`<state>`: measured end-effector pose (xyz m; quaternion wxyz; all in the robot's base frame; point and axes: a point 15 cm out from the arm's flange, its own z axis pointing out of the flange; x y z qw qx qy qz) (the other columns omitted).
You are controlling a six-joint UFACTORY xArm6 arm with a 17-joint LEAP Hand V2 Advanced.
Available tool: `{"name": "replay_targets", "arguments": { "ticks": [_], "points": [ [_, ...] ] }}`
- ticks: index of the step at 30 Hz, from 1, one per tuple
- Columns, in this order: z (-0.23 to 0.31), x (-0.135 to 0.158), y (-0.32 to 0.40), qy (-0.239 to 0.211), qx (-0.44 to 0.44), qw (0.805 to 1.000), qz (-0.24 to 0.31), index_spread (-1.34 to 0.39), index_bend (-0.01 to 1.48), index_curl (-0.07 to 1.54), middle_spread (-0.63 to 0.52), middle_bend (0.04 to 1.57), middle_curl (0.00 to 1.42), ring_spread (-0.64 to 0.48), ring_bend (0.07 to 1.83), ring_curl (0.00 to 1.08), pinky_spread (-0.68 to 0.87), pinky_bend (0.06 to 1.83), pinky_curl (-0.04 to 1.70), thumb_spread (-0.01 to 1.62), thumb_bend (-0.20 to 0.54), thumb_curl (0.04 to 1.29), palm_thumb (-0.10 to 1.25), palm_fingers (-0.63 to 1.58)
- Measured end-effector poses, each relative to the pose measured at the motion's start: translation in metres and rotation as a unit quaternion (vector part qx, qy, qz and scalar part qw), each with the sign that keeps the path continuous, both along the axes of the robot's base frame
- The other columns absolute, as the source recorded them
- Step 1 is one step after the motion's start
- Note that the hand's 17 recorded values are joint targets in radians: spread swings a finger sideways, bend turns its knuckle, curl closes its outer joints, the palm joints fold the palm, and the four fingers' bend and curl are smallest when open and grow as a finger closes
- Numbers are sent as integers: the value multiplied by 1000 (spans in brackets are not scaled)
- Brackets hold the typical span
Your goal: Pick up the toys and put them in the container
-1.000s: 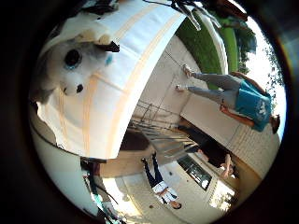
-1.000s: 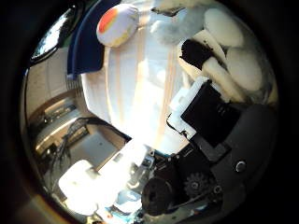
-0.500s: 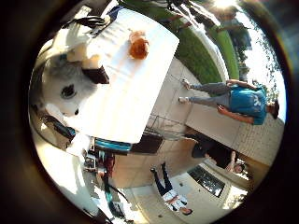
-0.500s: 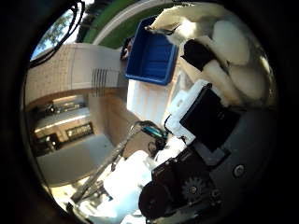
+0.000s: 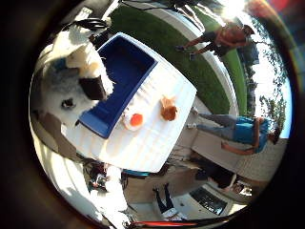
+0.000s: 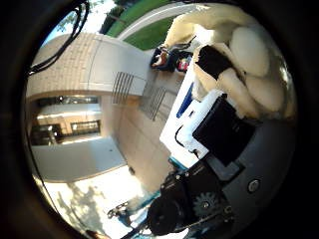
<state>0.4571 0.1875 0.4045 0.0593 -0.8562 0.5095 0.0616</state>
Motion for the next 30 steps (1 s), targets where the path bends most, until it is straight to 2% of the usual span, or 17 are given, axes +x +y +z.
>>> {"name": "replay_targets", "arguments": {
  "ticks": [4,9,11,12,13,15,16,17,21,25,30],
  "points": [
    [-46,22,9,23,-7,1000,-5,-943,798,719,-220,1249,1057,-124,1455,885,125,1607,708,1212,-37,571,882,744],
    [-105,41,6,63,-19,998,-17,-813,719,797,-170,1122,959,-29,1347,788,196,1466,683,1236,-25,544,837,594],
    [-122,48,6,69,-21,997,-22,-721,677,817,-145,1021,903,-4,1300,756,225,1416,683,1243,-20,533,834,474],
    [-129,51,6,69,-22,997,-24,-662,624,812,-135,926,863,11,1258,732,244,1384,671,1242,-24,527,824,301],
    [-133,54,6,69,-22,997,-26,-629,610,818,-129,894,849,22,1263,736,250,1363,676,1242,-25,524,820,244],
    [-143,63,4,64,-21,997,-33,-522,558,795,-89,713,755,90,1154,682,298,1266,646,1241,-27,513,805,-23],
    [-146,67,2,61,-20,997,-37,-500,528,774,-78,662,725,111,1119,661,310,1236,626,1237,-33,508,792,-88],
    [-150,71,-1,59,-19,997,-39,-472,475,729,-50,558,666,146,1005,600,335,1194,586,1226,-35,502,779,-183],
    [-158,73,-7,63,-18,998,-25,-471,279,577,19,293,511,233,676,436,392,1039,479,1195,-27,489,765,-240],
    [-150,75,-16,58,-8,998,-17,-483,152,484,40,154,434,275,547,368,429,944,421,1168,-24,481,775,-164],
    [-106,69,-41,43,13,999,-22,-481,143,391,50,128,358,295,480,334,458,888,372,1140,-26,473,776,-106]
  ]
}}
